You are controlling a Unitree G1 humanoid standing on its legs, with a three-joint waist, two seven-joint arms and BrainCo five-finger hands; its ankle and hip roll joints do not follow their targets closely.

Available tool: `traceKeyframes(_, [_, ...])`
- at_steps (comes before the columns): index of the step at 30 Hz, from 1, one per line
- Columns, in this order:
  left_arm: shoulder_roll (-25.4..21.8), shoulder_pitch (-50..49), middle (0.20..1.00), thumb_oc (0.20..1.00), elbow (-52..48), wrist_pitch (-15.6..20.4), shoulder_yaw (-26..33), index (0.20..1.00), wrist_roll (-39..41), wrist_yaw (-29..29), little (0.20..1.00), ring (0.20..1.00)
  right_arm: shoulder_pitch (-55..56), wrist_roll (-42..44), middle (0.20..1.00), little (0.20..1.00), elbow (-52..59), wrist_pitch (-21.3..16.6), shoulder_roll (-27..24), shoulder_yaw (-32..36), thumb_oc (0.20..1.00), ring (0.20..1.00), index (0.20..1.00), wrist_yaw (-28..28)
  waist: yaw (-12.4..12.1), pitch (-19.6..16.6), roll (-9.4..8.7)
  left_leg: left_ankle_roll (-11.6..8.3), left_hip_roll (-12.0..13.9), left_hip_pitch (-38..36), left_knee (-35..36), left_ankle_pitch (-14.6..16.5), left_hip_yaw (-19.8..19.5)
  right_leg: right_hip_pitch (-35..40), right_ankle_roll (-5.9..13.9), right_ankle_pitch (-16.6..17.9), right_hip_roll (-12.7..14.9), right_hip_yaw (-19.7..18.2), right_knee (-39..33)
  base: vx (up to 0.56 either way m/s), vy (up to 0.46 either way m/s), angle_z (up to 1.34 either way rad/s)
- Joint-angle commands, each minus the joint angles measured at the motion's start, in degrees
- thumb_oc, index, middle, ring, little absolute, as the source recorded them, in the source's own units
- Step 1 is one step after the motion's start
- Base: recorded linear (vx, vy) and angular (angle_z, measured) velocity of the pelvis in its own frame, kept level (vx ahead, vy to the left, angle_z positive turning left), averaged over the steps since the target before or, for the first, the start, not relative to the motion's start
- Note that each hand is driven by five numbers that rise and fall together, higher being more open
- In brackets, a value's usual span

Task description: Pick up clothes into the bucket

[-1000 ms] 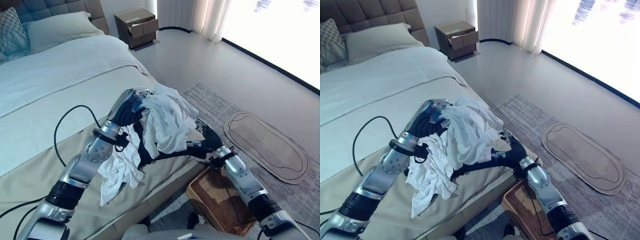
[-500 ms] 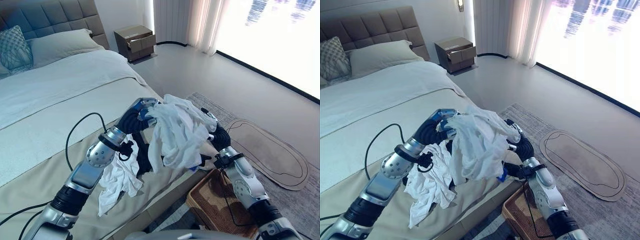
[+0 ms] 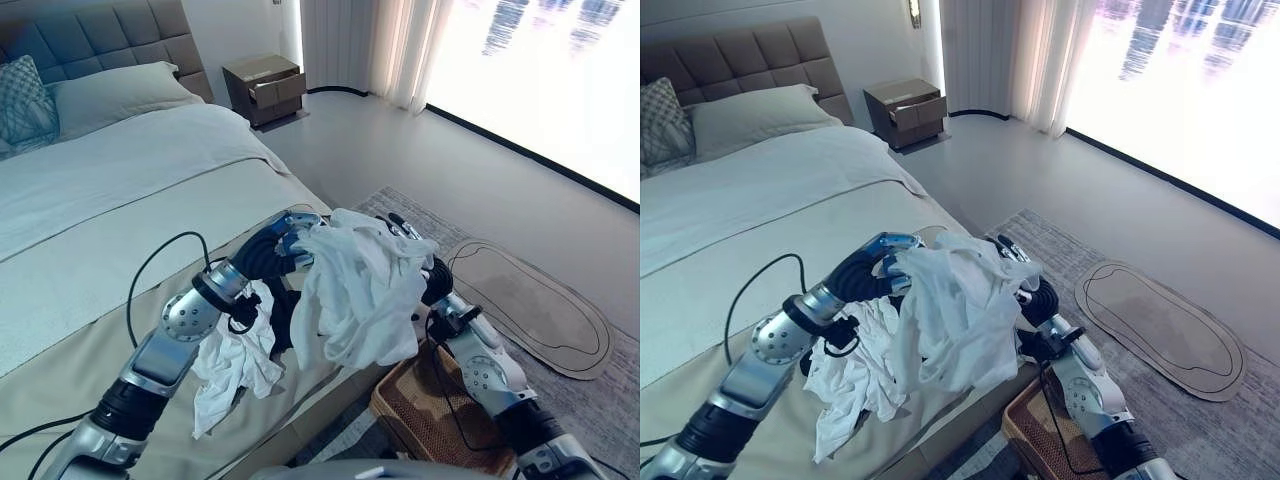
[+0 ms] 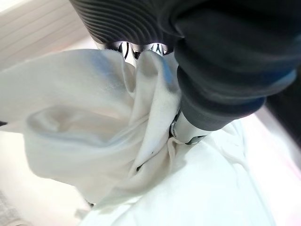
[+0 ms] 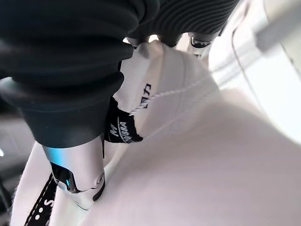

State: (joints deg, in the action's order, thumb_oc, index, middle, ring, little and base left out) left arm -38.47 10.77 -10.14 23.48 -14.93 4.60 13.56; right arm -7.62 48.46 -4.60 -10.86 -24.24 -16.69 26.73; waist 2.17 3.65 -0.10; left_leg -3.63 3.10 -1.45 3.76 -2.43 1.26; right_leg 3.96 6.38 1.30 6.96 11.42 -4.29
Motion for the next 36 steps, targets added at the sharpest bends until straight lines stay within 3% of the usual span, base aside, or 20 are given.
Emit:
traceKeyframes(1, [-2.64,0.23,0.2,0.2,-0.57,3.56,3.75,0.2,-7.73,-2.83,0.2,0.2,-4.64,-10.04,1.0,1.0,5.88,-2.73,-1.65,-0.95,1.0,1.0,1.0,-0.38,-0.46,-2.32,-3.6,-0.89,2.22,0.55,-3.86,4.34,-0.38,-2.62,3.9,2.45,4.92,-2.21,1.32,0.0,0.0,0.0])
traceKeyframes(4, [-2.39,-0.17,0.2,0.2,0.04,3.19,4.65,0.2,-16.19,-5.16,0.2,0.2,-4.74,-17.52,1.0,1.0,7.89,-2.77,-3.64,-0.47,1.0,1.0,1.0,-1.56,-0.43,-2.04,-3.77,-0.69,1.9,1.12,-4.28,3.98,-0.58,-3.01,3.78,2.81,5.13,-2.17,1.57,-0.01,0.003,0.0])
traceKeyframes(8, [-1.13,0.19,0.2,0.2,0.57,3.34,4.46,0.2,-21.76,-7.02,0.2,0.2,-4.95,-18.36,1.0,1.0,9.06,-2.19,-2.68,-1.67,1.0,1.0,1.0,-1.15,-0.44,-1.98,-3.84,-0.49,1.7,1.47,-4.76,4.22,-0.77,-3.09,3.74,2.63,5.24,-2.14,1.72,-0.01,0.001,0.0])
traceKeyframes(18, [1.15,0.93,0.2,0.2,3.48,1.87,4.71,0.2,-27.31,-11.44,0.2,0.2,-9.12,-20.03,1.0,1.0,12.93,-1.69,-3.79,-6.37,1.0,1.0,1.0,1.66,-0.61,-2.0,-3.99,-0.38,1.73,1.29,-4.94,4.47,-0.73,-2.97,3.62,2.37,5.38,-2.4,1.86,0.0,0.0,0.0])
traceKeyframes(20, [1.41,1.0,0.2,0.2,3.71,1.71,4.81,0.2,-27.58,-11.75,0.2,0.2,-9.44,-20.96,1.0,1.0,13.05,-1.81,-4.04,-6.66,1.0,1.0,1.0,1.54,-0.59,-1.97,-4.04,-0.37,1.75,1.32,-4.96,4.47,-0.75,-2.97,3.6,2.41,5.37,-2.45,1.85,0.0,0.0,0.0])
traceKeyframes(24, [2.54,1.12,0.2,0.2,3.48,1.04,5.74,0.2,-28.08,-12.43,0.2,0.2,-11.56,-30.63,1.0,1.0,13.67,-2.26,-6.0,-9.18,1.0,1.0,1.0,1.5,-0.45,-1.99,-4.16,-0.39,1.83,1.55,-5.01,4.57,-0.96,-3.0,3.36,2.41,5.23,-2.53,1.7,0.0,0.0,0.0])
traceKeyframes(25, [2.81,1.18,0.2,0.2,2.41,0.62,6.27,0.2,-28.2,-12.59,0.2,0.2,-12.5,-36.28,1.0,1.0,12.43,-2.07,-6.48,-10.91,1.0,1.0,1.0,1.77,-0.52,-1.94,-4.14,-0.37,1.85,1.68,-5.06,4.59,-0.97,-3.01,3.27,2.34,5.16,-2.52,1.65,0.0,0.0,0.0])
traceKeyframes(29, [3.04,1.91,0.2,0.2,0.22,0.22,6.69,0.2,-26.81,-12.59,0.2,0.2,-13.22,-43.36,1.0,1.0,6.28,-2.3,-4.15,-14.69,1.0,1.0,1.0,-0.65,-0.54,-1.84,-3.96,-0.3,1.89,1.73,-5.16,4.61,-1.04,-2.95,3.11,2.35,5.11,-2.52,1.65,0.0,0.0,0.0])
traceKeyframes(35, [3.94,3.18,0.2,0.2,-1.63,-0.14,6.5,0.2,-23.61,-12.41,0.2,0.2,-13.76,-46.27,1.0,1.0,3.7,-2.2,-1.16,-17.39,1.0,1.0,1.0,-1.48,-0.54,-1.97,-3.91,-0.24,1.75,1.76,-4.94,4.48,-1.31,-3.0,3.01,2.41,4.98,-2.58,1.47,0.0,0.0,0.0])
traceKeyframes(36, [4.09,3.84,0.2,0.2,-2.0,-0.44,6.34,0.2,-23.42,-12.6,0.2,0.2,-14.6,-50.22,1.0,1.0,2.69,-2.6,-0.68,-18.53,1.0,1.0,1.0,-2.5,-0.58,-1.99,-3.92,-0.22,1.78,1.73,-4.81,4.45,-1.29,-3.04,2.98,2.45,4.93,-2.59,1.42,0.0,0.0,0.0])
